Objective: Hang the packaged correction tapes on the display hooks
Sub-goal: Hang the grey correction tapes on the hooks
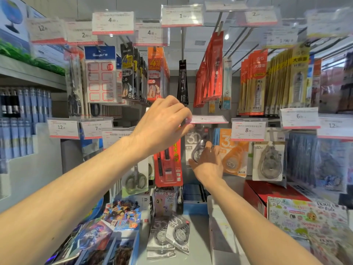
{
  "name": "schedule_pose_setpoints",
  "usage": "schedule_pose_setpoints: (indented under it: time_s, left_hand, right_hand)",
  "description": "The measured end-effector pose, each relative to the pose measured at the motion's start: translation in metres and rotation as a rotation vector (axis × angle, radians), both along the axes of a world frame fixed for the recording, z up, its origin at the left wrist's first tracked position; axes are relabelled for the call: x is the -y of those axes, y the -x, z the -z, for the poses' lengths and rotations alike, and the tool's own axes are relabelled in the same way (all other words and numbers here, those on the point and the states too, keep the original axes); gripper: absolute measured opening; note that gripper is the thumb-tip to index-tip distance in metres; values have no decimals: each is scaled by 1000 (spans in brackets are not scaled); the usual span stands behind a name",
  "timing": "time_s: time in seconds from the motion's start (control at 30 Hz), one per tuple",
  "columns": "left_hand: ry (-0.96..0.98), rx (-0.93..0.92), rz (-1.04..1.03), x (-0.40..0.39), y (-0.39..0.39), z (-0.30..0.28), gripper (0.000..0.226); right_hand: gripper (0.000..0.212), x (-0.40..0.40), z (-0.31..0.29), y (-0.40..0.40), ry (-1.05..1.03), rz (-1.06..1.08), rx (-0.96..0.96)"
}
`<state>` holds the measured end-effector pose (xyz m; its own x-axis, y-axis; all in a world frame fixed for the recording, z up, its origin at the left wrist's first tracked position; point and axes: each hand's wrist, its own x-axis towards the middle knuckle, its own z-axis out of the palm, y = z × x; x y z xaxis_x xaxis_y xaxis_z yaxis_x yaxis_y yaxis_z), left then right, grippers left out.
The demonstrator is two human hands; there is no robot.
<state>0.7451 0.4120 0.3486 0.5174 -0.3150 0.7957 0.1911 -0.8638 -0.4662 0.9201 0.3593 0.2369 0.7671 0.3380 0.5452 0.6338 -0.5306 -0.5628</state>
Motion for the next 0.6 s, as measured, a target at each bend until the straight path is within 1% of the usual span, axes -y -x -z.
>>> schedule_pose_setpoints:
  time_s: [0.13,0.2,0.23,0.3,0.33,0.37,0.5,0.57,0.6]
  left_hand:
    - [-35,4,-5,-2,2,4,19]
    - [-66,25,2,-4,3,9,20]
    - [-81,47,13,-4,5,13,19]
    - [-99,99,49,-6,9,25,18]
    - [-98,115,68,-7,11,33,19]
    - [-90,123,86,-8,14,43,19]
    - [2,88,126,-19,27,91,18]
    - [125,20,110,-25,30,120,18]
    - [230,-26,80,-26,30,136,17]
  right_hand:
    - [87,3,6,-1,-83,-68,-22]
    - [87,10,11,0,-84,-110,-13]
    - [79,13,13,1,-58,-115,-1]
    - [53,21,17,6,20,-98,33]
    - [48,26,21,10,51,-90,42]
    - [47,30,25,13,70,-88,46]
    - [59,46,54,15,89,-172,30]
    - [60,50,68,13,129,-203,-19]
    - [56,50,76,12,179,-211,-54]
